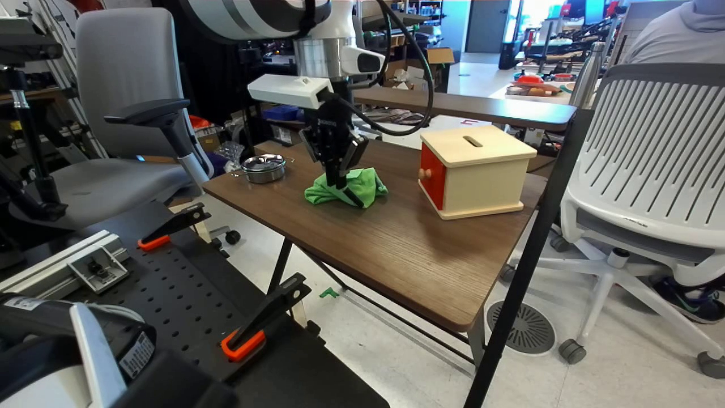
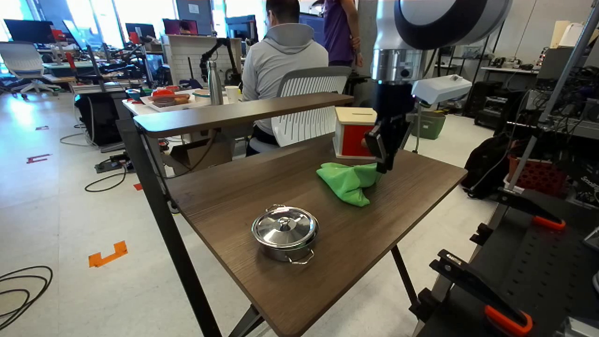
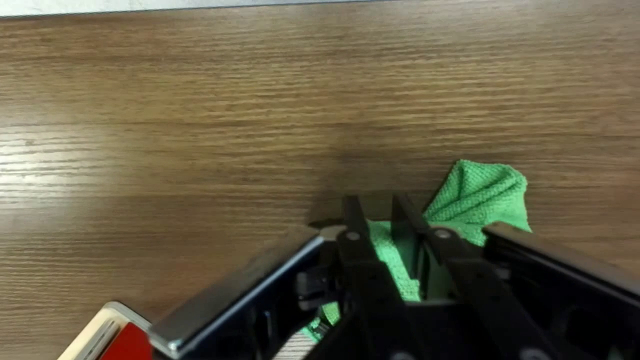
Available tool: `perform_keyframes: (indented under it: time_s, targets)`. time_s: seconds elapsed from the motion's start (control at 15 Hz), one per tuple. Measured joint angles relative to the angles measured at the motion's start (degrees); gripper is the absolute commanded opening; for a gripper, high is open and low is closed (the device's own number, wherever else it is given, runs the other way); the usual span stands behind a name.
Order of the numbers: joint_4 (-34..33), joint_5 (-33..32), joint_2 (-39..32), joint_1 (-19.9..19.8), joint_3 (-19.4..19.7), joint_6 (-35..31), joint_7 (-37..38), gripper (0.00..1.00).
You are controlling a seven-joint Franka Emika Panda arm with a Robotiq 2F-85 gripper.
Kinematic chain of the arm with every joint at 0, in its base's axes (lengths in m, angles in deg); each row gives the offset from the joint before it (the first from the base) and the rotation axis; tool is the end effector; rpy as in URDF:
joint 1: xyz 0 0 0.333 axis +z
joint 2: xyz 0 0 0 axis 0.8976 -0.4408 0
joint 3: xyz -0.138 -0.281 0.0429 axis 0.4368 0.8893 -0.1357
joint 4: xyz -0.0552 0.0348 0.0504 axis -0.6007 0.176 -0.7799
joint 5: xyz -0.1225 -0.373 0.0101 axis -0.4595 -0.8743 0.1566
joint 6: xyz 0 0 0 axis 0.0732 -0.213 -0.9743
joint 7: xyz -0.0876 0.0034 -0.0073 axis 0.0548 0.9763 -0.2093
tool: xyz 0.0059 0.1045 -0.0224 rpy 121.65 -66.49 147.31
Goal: Unfold the green towel
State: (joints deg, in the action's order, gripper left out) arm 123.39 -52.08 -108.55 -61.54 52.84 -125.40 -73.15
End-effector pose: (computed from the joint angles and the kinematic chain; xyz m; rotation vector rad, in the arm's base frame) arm 0.5527 0.0149 0.1704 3.0900 0.1147 -0.0530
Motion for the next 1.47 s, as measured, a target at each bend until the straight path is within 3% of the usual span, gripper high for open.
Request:
perform_keyframes:
  time_s: [0.07,0.2,0.47,0.53,0.67,0.8,1.47]
  targets:
    - [-0.31,-0.11,0.00,0.01,0.00,-0.02,-0.01,0.32]
    - [-0.96,-0.51,0.00,0.09,0.02,-0.02,-0.01,0.28]
    - [-1.69,-1.81,-0.07,0.65,0.29,-0.01,0.00,0.55]
    - [-1.90,-2.04,-0.18,0.81,0.38,-0.01,0.00,0.14]
    - [-2.33,-2.53,-0.52,0.97,0.41,-0.01,0.00,0.16]
    - [-2.78,-2.85,-0.89,1.12,0.49,-0.01,0.00,0.01]
    - [-4.35,-2.85,-1.66,1.29,0.11,2.80,0.01,0.00]
